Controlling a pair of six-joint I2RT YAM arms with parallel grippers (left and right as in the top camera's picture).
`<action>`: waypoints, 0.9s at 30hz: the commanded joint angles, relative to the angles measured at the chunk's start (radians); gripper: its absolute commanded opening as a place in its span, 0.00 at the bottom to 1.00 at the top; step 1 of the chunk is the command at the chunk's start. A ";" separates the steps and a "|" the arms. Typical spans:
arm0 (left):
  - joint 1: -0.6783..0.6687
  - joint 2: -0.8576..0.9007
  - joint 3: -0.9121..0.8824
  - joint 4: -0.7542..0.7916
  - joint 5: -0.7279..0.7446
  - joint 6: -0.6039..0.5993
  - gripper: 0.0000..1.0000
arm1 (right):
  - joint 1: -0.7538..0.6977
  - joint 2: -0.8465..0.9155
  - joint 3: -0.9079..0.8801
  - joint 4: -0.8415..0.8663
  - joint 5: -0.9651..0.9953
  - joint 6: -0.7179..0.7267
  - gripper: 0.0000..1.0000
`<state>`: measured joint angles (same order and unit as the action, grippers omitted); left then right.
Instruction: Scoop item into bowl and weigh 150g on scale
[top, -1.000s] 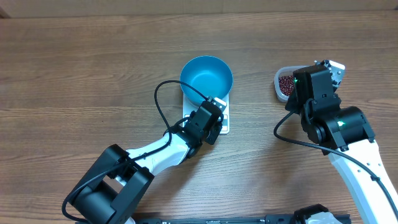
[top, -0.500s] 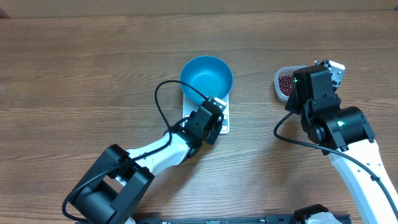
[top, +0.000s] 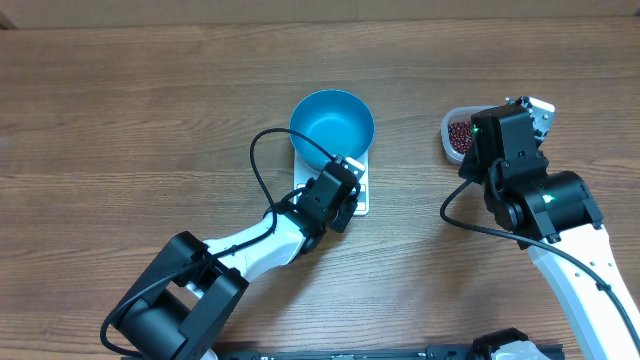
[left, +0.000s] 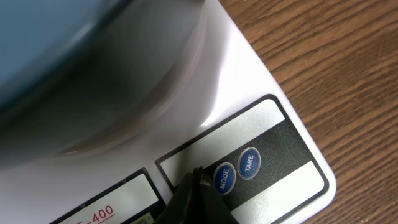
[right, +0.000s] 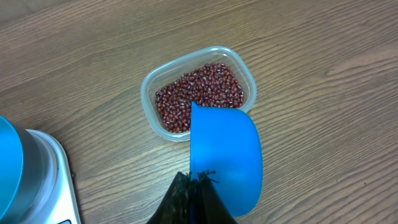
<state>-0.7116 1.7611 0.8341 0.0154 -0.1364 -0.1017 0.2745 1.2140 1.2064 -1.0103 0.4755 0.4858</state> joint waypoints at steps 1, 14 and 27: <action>0.006 0.031 0.006 -0.012 -0.028 0.016 0.04 | -0.008 0.002 0.024 0.004 0.006 0.004 0.04; 0.005 -0.016 0.007 -0.019 -0.027 0.016 0.04 | -0.008 0.002 0.024 0.006 0.008 0.004 0.04; 0.004 -0.277 0.007 -0.240 0.096 0.015 0.04 | -0.008 0.002 0.024 0.009 0.021 0.004 0.04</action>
<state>-0.7116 1.5433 0.8349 -0.1993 -0.1139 -0.1005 0.2745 1.2140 1.2064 -1.0092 0.4789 0.4862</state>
